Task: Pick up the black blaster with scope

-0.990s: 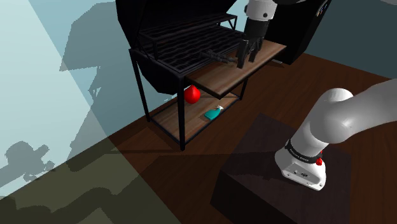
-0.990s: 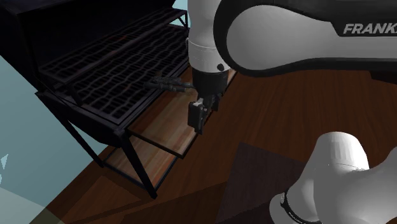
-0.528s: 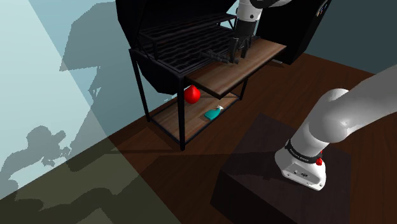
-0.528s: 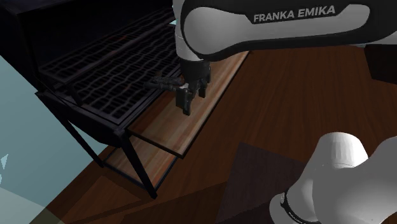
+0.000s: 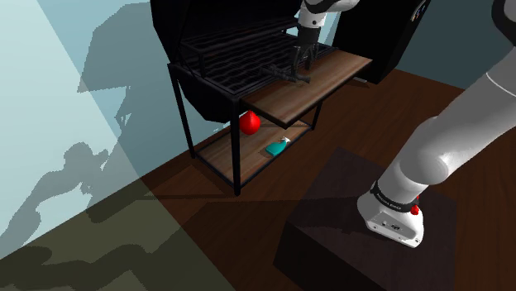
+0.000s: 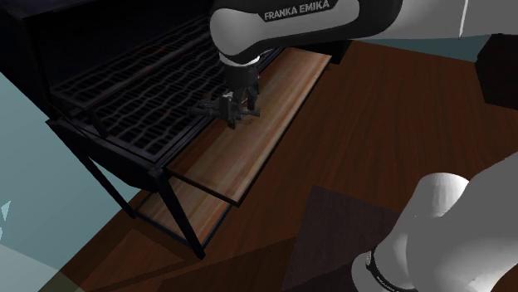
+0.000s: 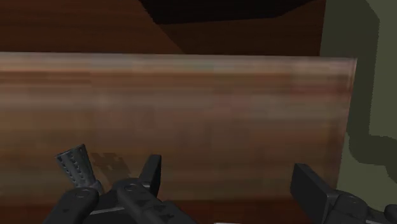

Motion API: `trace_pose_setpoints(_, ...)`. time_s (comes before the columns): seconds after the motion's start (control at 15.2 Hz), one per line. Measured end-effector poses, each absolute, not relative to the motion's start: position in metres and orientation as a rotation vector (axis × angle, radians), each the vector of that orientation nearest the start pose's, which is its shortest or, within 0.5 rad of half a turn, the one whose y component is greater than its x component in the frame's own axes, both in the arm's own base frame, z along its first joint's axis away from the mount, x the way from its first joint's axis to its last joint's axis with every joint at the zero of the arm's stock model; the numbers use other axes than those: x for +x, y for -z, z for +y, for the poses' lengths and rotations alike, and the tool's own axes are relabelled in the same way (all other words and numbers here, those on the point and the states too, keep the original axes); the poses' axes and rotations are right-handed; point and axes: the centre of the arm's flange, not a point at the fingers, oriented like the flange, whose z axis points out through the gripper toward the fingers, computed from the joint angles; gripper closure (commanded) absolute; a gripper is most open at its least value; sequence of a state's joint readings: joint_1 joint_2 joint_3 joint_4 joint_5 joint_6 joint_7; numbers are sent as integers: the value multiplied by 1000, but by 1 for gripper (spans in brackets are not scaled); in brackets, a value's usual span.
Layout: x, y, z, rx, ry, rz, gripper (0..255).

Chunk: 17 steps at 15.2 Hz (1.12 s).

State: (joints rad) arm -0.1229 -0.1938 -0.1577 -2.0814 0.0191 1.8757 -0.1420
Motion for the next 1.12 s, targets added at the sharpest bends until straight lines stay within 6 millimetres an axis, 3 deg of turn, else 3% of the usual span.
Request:
trace_pose_setpoints(0.66, 560, -474, -232, -3087, 3, 262, 0)
trace_pose_setpoints(1.12, 568, -437, -243, -3087, 4, 265, 0)
